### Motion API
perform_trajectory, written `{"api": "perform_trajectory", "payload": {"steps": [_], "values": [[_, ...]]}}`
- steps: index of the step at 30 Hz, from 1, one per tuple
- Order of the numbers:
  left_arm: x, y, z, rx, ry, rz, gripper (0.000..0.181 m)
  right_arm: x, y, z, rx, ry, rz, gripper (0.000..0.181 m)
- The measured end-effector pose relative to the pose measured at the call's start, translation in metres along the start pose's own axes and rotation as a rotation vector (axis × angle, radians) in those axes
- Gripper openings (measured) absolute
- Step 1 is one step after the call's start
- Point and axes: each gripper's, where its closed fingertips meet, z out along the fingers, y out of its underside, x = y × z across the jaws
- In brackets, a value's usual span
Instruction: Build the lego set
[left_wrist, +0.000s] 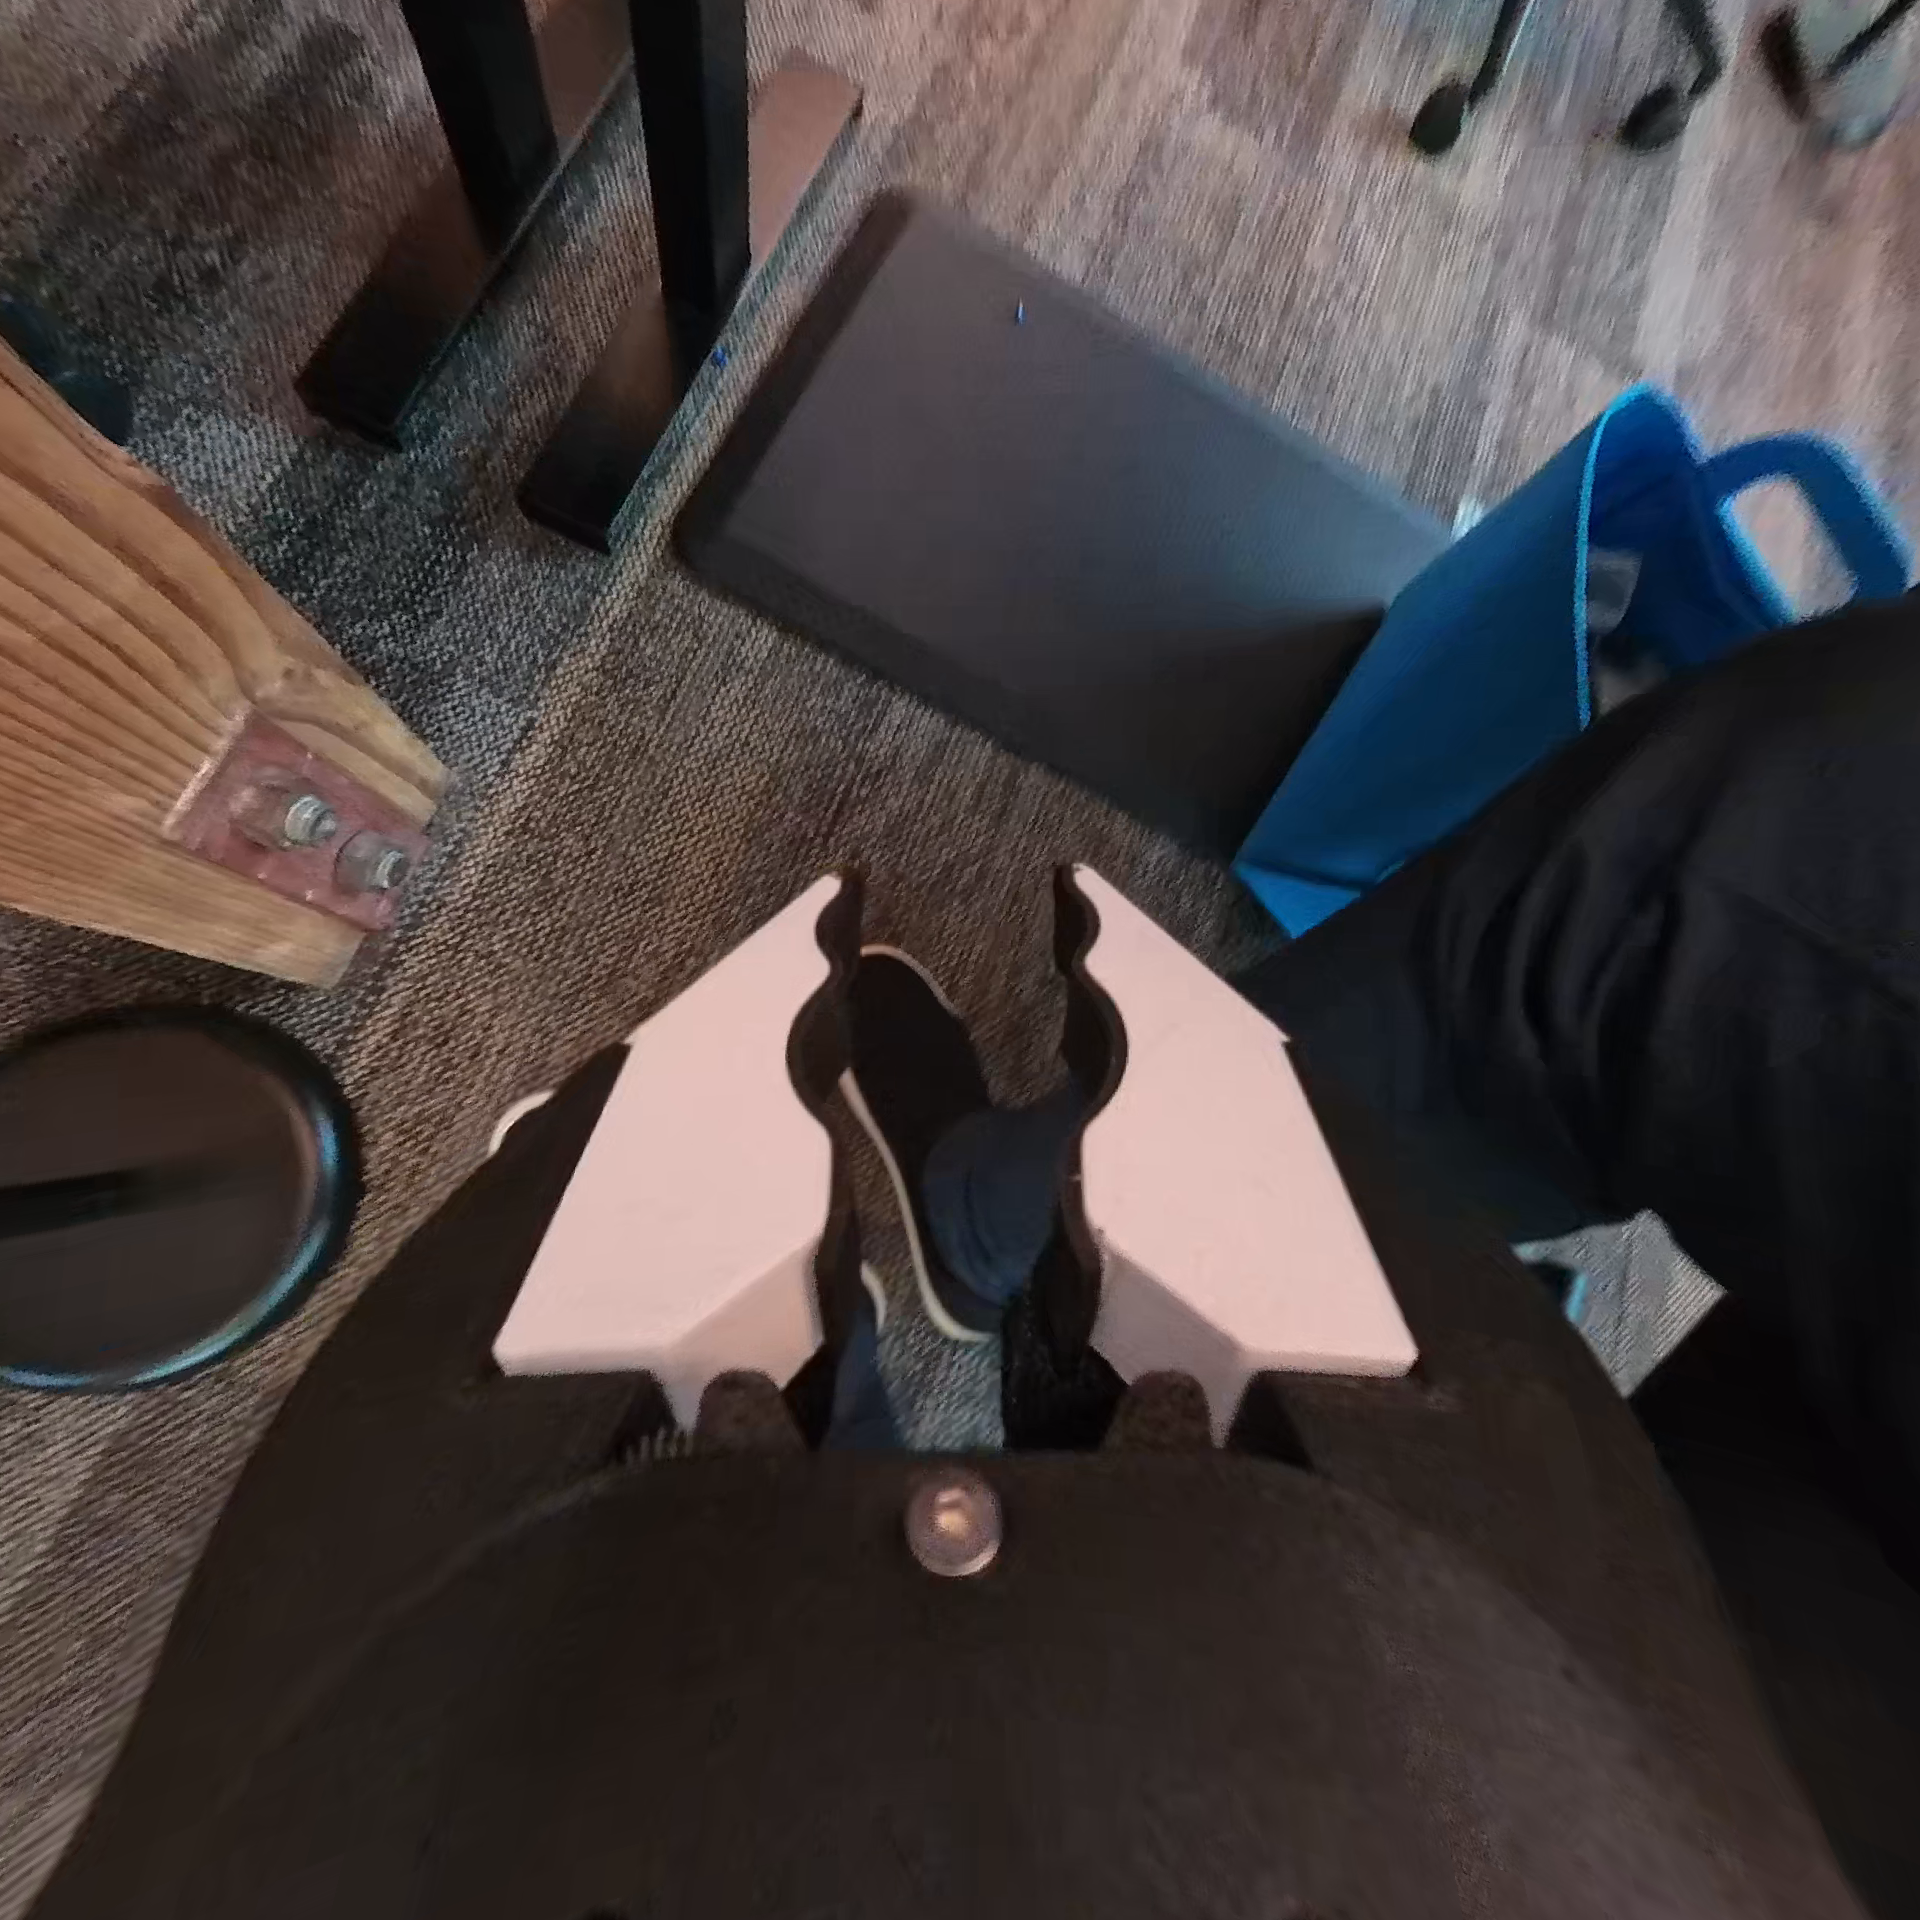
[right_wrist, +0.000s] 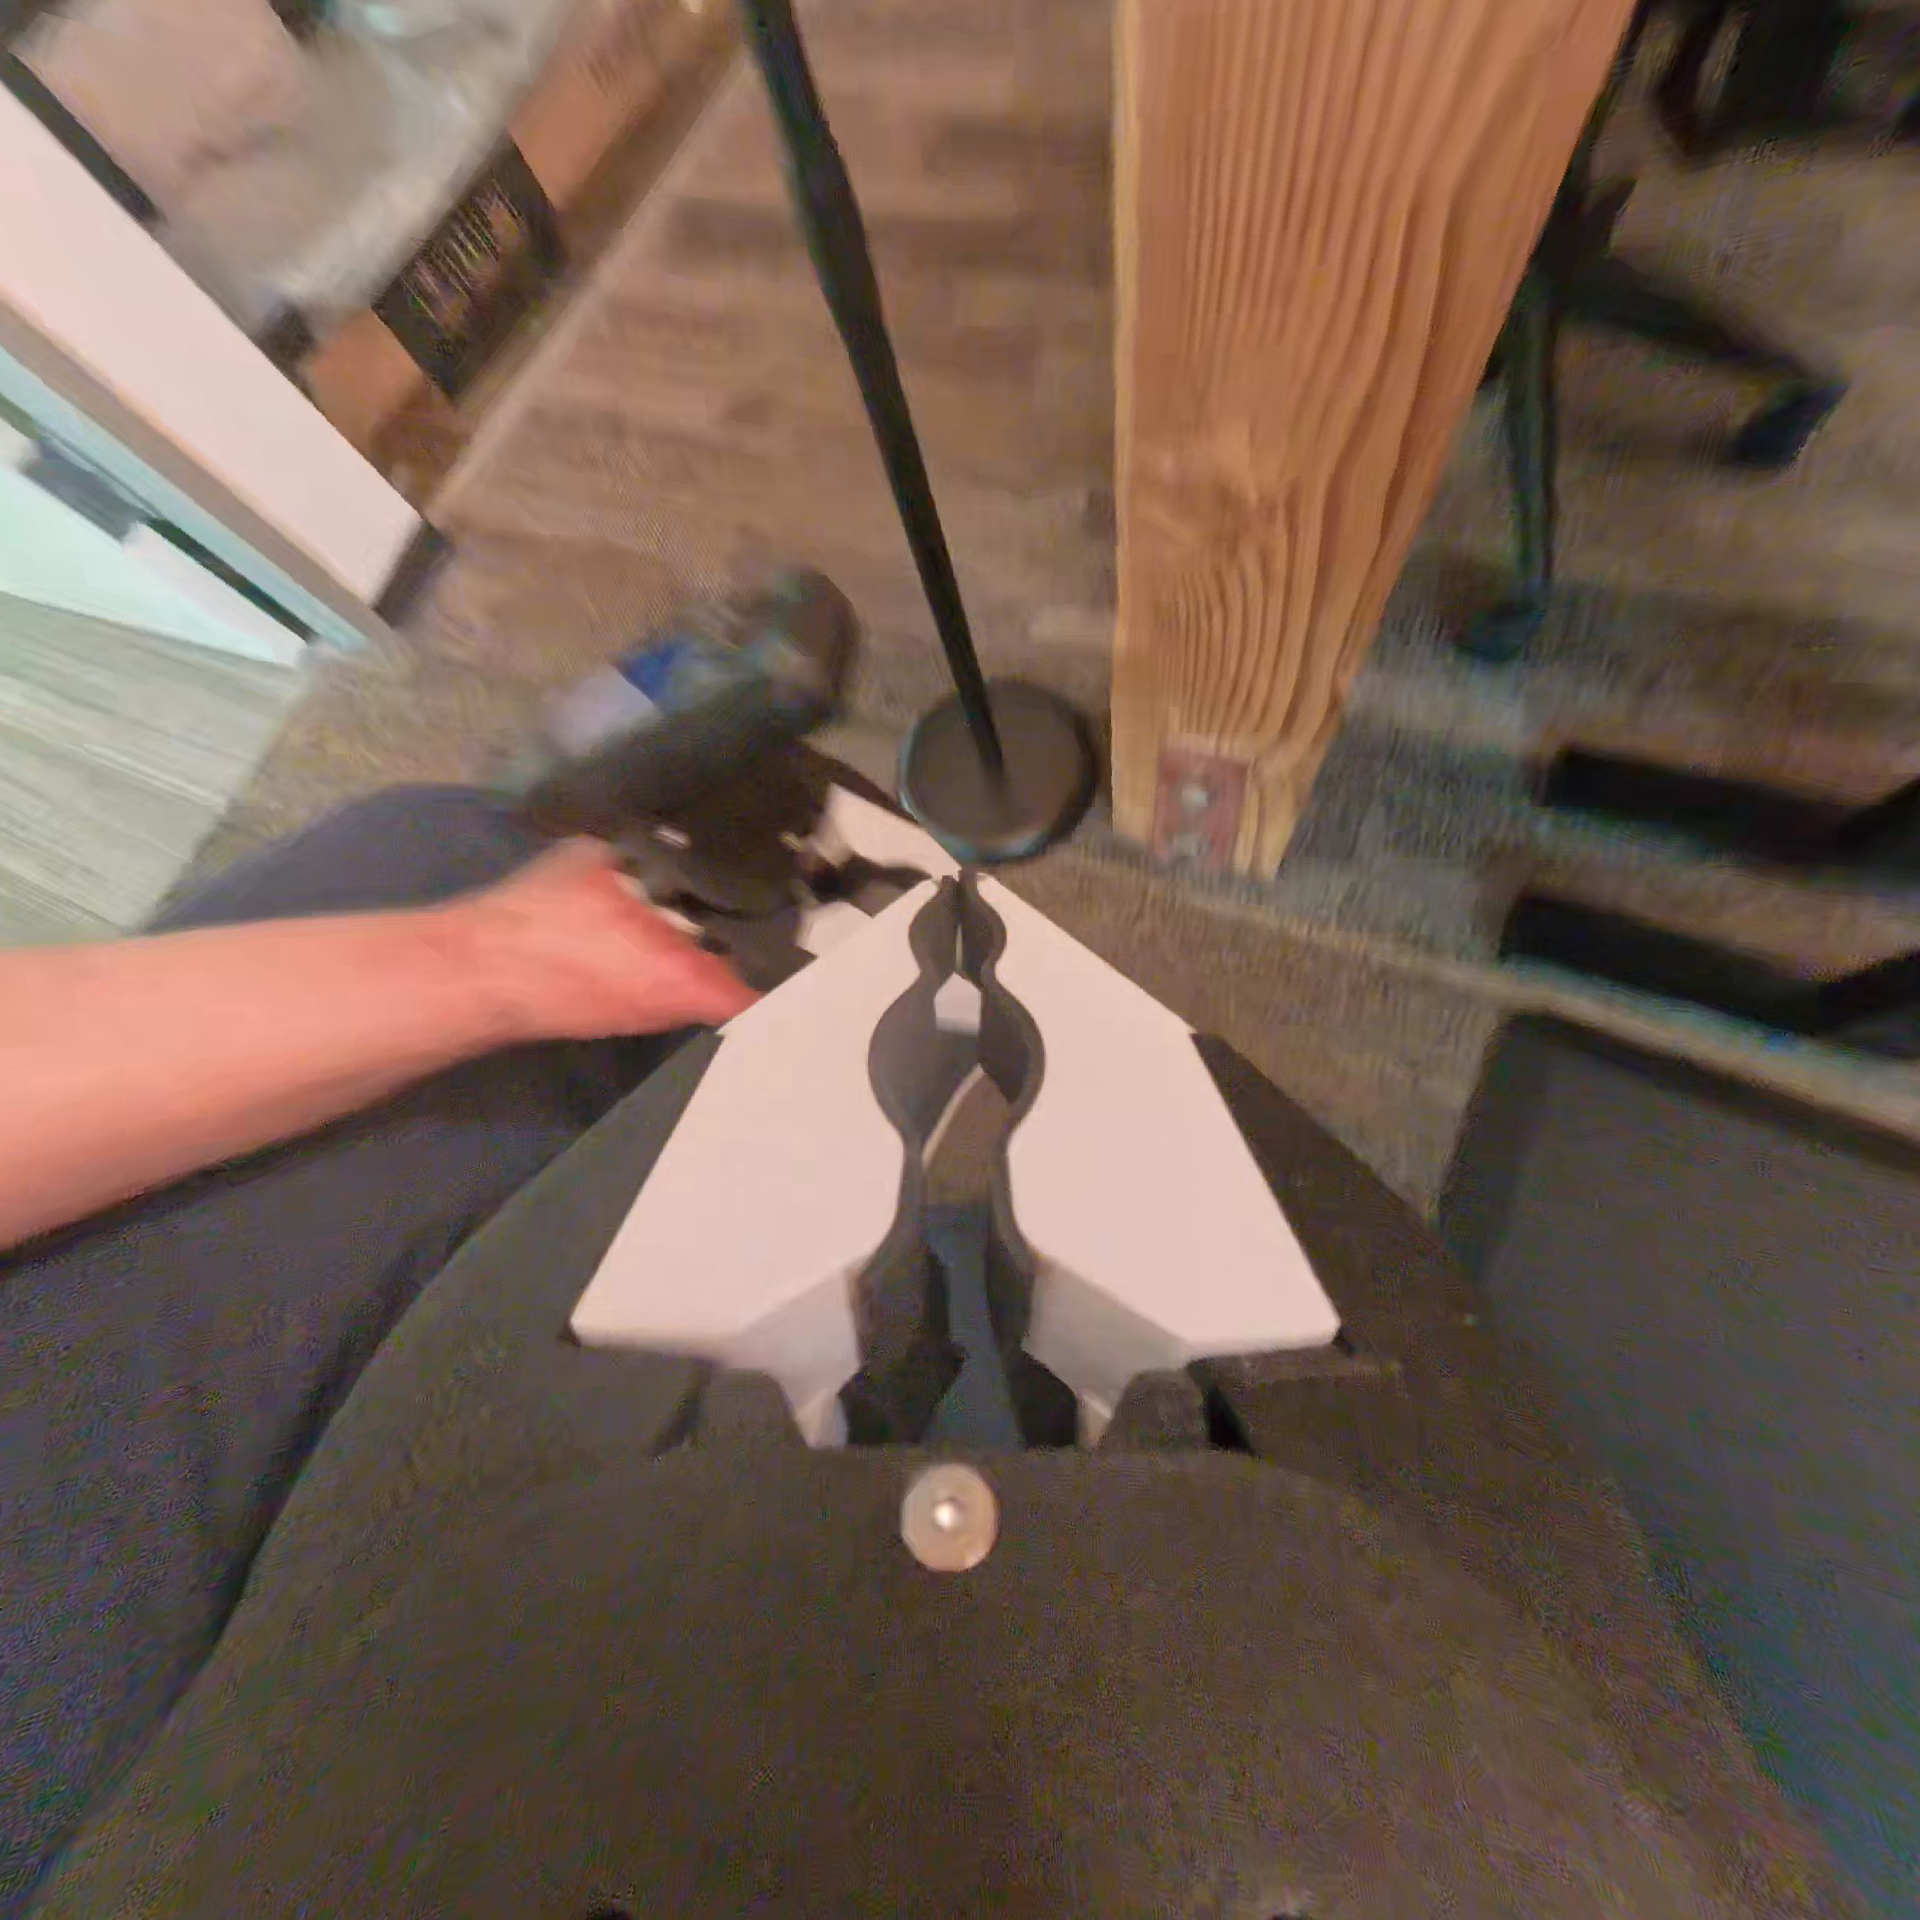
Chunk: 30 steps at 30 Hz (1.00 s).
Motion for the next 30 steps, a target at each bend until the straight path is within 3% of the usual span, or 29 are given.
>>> {"api": "perform_trajectory", "payload": {"steps": [3,6,11,14,17,21,28,30], "values": [[0.014,-0.009,0.007,0.023,0.013,-0.012,0.035,-0.035,-0.053,-0.09,0.172,0.027,-0.095,0.0],[0.033,-0.025,0.015,0.048,0.016,0.048,0.035,-0.049,-0.096,-0.191,0.32,0.114,-0.215,0.0],[0.086,-0.051,0.021,0.159,0.114,0.002,0.036,0.004,-0.151,-0.346,0.506,0.379,-0.199,0.003],[0.117,-0.066,0.013,0.211,0.148,0.085,0.036,0.034,-0.163,-0.412,0.619,0.461,-0.145,0.003],[0.127,-0.07,0.003,0.221,0.14,0.191,0.036,0.056,-0.141,-0.449,0.635,0.569,-0.12,0.003],[0.114,-0.079,-0.007,0.26,0.141,0.136,0.036,0.092,-0.099,-0.486,0.598,0.694,-0.051,0.007],[0.103,-0.097,-0.018,0.334,0.153,0.154,0.035,0.203,0.013,-0.605,0.507,1.025,0.25,0.0],[0.096,-0.104,-0.011,0.35,0.16,0.162,0.035,0.233,0.048,-0.627,0.474,1.046,0.367,0.0]]}}
